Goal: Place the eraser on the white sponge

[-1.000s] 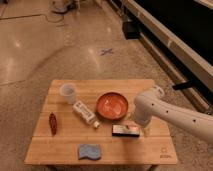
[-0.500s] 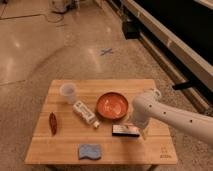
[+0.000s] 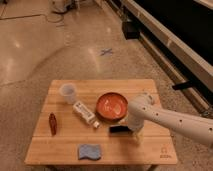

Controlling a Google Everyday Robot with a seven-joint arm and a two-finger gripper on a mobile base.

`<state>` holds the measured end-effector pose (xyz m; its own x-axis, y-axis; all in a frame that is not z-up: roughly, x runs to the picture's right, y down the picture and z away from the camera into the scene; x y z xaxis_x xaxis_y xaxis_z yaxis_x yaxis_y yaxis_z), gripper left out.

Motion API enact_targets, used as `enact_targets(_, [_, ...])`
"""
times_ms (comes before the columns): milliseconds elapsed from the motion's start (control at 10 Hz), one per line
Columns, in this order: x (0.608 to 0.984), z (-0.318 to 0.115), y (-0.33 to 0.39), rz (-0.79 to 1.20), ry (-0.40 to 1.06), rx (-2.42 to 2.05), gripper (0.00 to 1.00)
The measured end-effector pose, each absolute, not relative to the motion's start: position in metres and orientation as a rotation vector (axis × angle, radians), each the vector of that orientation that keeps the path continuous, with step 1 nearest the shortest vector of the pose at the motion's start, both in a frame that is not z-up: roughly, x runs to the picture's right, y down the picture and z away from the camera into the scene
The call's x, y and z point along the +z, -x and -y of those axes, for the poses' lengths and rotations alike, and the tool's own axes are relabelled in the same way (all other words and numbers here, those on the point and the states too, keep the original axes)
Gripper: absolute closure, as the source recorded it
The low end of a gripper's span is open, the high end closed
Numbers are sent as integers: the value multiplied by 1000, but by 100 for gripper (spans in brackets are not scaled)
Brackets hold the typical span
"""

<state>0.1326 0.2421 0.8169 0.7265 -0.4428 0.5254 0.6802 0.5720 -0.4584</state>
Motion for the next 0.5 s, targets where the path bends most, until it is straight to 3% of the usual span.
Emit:
enact_targets(300, [824,-241,-128,381,696,-657,24])
enact_targets(500, [823,-242,-128,390,703,-648,46])
